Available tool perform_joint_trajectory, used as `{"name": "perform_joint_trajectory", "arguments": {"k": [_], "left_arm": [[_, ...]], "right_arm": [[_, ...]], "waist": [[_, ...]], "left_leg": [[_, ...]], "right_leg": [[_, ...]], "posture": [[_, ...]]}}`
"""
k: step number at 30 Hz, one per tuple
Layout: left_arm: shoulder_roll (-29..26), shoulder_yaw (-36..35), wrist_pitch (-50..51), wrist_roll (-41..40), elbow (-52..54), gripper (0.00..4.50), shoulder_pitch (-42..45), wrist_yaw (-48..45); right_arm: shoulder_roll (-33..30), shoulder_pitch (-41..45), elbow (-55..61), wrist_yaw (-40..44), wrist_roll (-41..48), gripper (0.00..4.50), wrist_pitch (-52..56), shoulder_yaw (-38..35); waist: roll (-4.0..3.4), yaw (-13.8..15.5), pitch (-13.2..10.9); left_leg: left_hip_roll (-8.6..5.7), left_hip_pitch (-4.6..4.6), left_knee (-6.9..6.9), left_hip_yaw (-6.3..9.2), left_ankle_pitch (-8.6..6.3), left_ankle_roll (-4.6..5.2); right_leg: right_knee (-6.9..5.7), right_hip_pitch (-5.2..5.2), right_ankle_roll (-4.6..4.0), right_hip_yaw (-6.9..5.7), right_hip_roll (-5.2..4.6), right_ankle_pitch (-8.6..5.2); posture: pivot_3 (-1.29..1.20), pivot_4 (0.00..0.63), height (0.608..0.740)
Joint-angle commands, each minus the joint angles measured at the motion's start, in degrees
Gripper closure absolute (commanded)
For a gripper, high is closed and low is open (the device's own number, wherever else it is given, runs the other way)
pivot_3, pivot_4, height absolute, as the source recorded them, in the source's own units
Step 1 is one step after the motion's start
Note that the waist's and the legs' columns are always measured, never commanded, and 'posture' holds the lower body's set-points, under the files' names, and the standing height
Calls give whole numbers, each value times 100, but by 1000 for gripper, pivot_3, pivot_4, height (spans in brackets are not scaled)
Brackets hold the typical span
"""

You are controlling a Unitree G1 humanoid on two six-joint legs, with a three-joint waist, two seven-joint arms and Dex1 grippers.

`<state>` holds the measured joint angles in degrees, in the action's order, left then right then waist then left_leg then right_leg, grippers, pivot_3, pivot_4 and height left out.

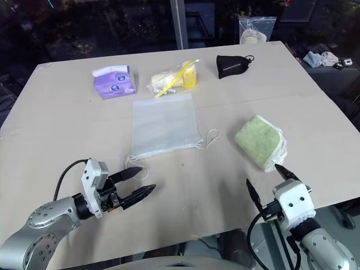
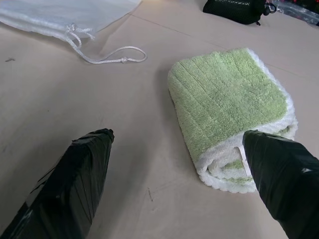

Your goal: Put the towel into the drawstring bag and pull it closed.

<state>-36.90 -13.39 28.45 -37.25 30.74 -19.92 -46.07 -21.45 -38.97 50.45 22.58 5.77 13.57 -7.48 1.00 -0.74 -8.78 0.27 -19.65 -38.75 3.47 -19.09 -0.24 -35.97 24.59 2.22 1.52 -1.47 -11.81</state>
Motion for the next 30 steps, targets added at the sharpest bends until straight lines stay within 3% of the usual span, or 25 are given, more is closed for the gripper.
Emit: {"name": "perform_joint_trajectory", "arguments": {"k": [1,5,10,18,30], "left_arm": [[-30,-51,-136,31,-126,74,687,63],[-123,155,-586,591,-646,74,1857,87],[-289,753,-1907,1848,-1092,74,2104,-166],[-299,1453,-3973,3203,-2712,74,2742,-333],[185,1945,-4381,3939,-3757,74,3740,67]], "right_arm": [[-4,393,-63,43,35,17,-119,175],[-198,1153,-13,332,216,17,51,559],[-609,1222,-62,904,493,17,-227,631],[-473,1236,-35,710,402,17,-207,908],[-429,986,-1,446,9,17,-319,1013]], "waist": [[0,1,0],[12,34,-19],[2,-23,-16],[4,47,-17],[5,1,-16]], "left_leg": [[0,0,0,0,0,0],[0,-12,-32,24,7,-8],[1,33,-27,5,5,-6],[1,21,-25,17,0,1],[0,19,-32,20,0,1]], "right_leg": [[0,0,-1,0,0,0],[2,-3,-20,-20,11,16],[2,-43,-19,-1,14,14],[7,-38,-33,-10,13,23],[3,-39,-8,-13,13,38]], "posture": [[0,150,740],[0,150,740],[0,150,740],[0,150,740],[0,150,740]]}}
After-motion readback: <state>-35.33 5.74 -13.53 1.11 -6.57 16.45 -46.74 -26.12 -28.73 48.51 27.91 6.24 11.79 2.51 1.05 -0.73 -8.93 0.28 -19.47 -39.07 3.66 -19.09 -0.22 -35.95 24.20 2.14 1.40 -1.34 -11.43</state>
